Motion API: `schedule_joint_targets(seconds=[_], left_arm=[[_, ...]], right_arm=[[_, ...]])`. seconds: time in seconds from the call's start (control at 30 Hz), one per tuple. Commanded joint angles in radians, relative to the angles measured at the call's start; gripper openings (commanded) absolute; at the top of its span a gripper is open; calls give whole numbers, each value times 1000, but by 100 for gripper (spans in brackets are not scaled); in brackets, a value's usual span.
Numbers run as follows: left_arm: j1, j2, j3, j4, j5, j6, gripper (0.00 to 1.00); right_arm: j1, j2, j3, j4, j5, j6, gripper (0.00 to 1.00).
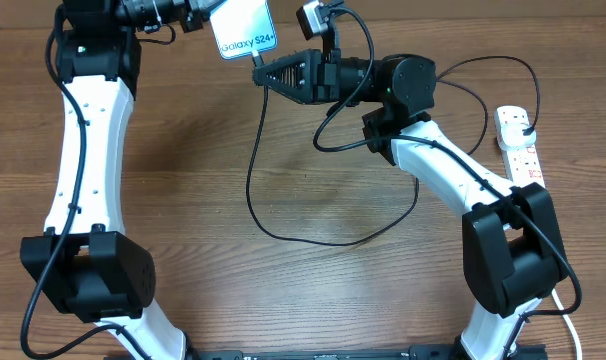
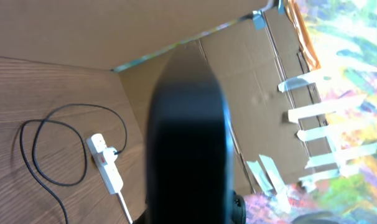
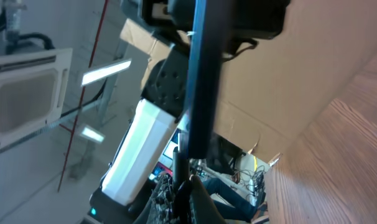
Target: Plug charger to phone and switch on socket
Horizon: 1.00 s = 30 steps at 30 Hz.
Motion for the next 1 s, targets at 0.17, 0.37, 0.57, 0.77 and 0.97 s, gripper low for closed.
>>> schedule_joint_targets(seconds=[0.17,0.37,0.57,0.77,0.97], left_arm=[[0,-13,16,-6,-60,-43,4],[-2,-13,16,-31,-69,-42,4],[-8,-13,16,-30,-72,-66,4],[-24,-13,16,-29,-84,-72,4],[-27,-13,16,-29,-82,-72,4]], right_arm=[[-1,-3,16,-14,0,-23,4],[-1,-3,16,-15,3,-23,4],[-1,-3,16,-15,4,-23,4],[0,-3,16,-15,14,-22,4],[0,-3,16,-15,15,-23,4]])
